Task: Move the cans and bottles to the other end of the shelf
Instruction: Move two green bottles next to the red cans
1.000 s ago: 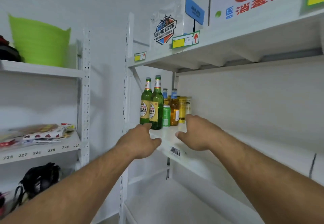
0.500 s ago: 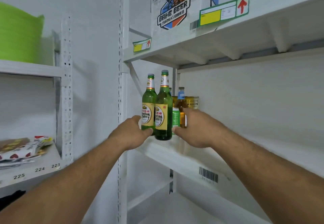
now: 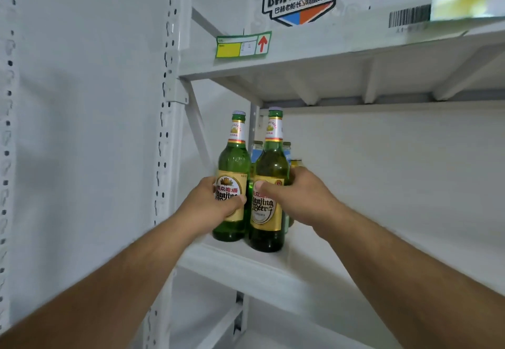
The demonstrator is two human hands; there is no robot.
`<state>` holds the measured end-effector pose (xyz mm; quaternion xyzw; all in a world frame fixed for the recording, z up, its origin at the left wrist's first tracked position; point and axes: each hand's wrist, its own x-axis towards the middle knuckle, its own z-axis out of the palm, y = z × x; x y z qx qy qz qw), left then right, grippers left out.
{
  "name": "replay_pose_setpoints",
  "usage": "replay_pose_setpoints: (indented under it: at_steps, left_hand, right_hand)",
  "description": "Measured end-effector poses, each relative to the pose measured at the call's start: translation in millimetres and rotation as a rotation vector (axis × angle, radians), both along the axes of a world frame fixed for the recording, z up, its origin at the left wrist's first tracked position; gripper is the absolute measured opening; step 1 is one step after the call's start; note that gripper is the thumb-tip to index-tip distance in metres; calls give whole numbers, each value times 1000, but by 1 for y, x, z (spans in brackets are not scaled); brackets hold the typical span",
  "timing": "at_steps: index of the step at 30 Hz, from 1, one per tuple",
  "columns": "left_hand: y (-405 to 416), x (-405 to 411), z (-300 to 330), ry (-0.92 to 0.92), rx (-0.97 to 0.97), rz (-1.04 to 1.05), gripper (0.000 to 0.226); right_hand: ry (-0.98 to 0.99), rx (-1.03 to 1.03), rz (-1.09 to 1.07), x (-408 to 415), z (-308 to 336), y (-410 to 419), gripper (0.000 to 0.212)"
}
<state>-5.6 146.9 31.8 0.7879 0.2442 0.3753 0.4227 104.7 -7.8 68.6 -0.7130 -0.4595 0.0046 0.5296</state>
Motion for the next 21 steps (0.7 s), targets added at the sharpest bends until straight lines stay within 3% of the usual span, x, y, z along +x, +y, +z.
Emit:
replay_pose_setpoints:
  at_steps: [5, 8, 21]
  left_hand:
    - [17, 7, -7, 15, -32, -132, 29]
    - [22, 8, -10, 12, -47, -171, 24]
    - [37, 13, -19, -60, -138, -183, 53]
  right_hand:
    - [67, 65, -88, -2, 1, 17, 14]
    - [97, 84, -121, -2, 2, 20, 17]
    - [146, 204, -262, -6, -4, 33, 30]
